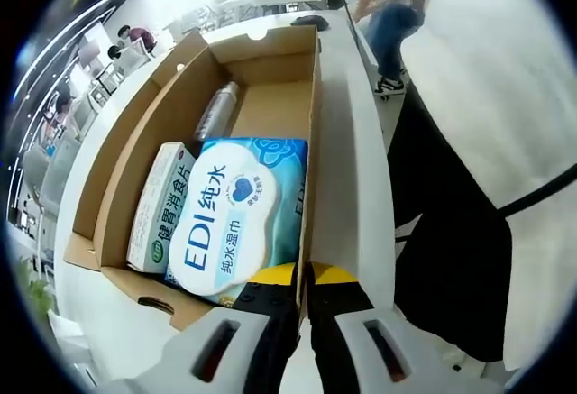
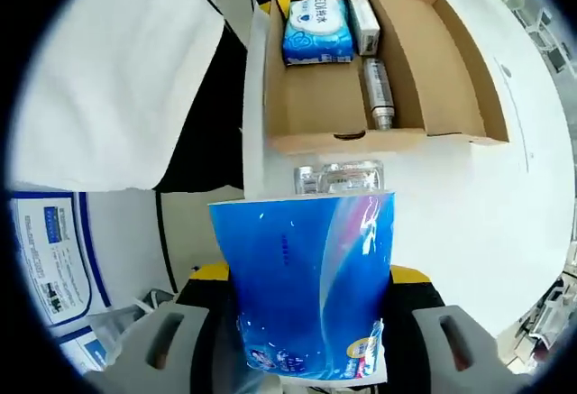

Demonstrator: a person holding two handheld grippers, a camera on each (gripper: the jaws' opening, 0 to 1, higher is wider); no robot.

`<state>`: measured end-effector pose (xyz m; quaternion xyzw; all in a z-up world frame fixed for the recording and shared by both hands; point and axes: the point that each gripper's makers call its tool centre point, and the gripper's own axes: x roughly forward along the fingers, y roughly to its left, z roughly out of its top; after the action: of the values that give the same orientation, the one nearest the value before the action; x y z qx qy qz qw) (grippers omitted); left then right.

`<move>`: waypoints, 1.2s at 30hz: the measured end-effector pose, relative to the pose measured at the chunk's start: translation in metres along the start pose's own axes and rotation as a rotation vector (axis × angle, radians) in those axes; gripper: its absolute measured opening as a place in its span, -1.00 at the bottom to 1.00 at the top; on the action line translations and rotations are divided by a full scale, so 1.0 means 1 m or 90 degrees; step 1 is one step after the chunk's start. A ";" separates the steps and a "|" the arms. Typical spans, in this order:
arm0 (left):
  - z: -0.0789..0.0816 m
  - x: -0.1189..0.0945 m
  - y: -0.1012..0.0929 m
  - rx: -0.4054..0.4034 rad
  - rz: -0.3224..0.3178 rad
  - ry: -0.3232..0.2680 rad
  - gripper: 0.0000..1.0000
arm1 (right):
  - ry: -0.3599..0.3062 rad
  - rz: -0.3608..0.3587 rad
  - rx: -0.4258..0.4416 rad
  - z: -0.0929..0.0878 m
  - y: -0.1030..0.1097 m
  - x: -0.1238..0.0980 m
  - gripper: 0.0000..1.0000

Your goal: Operate the shoe box by opening the lid, removing the specified soft item, and placing it in the target area until the item is outside and the box remains undamaged.

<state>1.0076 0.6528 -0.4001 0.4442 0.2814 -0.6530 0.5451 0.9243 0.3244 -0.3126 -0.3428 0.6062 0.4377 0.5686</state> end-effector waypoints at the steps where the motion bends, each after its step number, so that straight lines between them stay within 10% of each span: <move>1: 0.000 0.000 0.000 0.000 0.000 0.000 -0.93 | 0.001 -0.001 -0.003 0.000 -0.002 0.002 0.26; 18: 0.000 0.000 0.000 0.005 0.000 -0.001 -0.93 | 0.085 0.000 -0.030 0.001 -0.024 0.037 0.26; 36: 0.001 0.000 -0.001 0.006 -0.005 -0.002 -0.94 | 0.044 -0.013 -0.035 0.017 -0.032 0.067 0.27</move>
<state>1.0065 0.6527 -0.3998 0.4449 0.2793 -0.6573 0.5404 0.9523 0.3332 -0.3827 -0.3791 0.6096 0.4365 0.5423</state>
